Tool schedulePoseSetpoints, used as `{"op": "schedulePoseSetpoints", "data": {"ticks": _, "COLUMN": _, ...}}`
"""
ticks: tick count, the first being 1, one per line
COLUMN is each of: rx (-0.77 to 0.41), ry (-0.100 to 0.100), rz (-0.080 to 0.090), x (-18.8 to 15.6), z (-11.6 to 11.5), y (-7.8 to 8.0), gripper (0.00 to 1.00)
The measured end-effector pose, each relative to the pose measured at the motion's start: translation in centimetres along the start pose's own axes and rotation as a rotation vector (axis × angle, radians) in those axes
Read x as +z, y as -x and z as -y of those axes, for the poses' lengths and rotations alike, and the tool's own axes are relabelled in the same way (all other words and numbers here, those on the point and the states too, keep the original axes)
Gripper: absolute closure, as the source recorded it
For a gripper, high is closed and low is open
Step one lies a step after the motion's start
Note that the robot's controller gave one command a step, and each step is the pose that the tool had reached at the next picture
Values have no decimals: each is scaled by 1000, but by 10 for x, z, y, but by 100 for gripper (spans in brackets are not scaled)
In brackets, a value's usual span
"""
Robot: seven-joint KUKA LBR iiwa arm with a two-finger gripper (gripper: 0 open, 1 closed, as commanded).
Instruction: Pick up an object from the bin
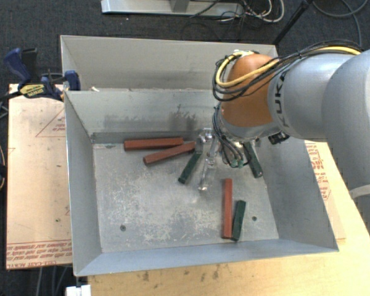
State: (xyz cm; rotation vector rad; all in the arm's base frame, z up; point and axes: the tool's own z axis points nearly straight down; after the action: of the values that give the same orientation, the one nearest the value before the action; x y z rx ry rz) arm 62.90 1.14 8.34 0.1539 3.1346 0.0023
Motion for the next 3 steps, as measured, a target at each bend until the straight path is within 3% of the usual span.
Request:
{"op": "schedulePoseSetpoints", "data": {"ticks": 1, "rx": -287, "ry": 0, "rz": 5, "x": 10, "z": -14, "y": 7, "gripper": 100}}
{"op": "schedulePoseSetpoints", "data": {"ticks": 2, "rx": -287, "ry": 0, "rz": 5, "x": 10, "z": -13, "y": 7, "gripper": 100}}
{"op": "schedulePoseSetpoints", "data": {"ticks": 3, "rx": -250, "ry": -1, "rz": 10, "x": -171, "z": 4, "y": 5, "gripper": 100}}
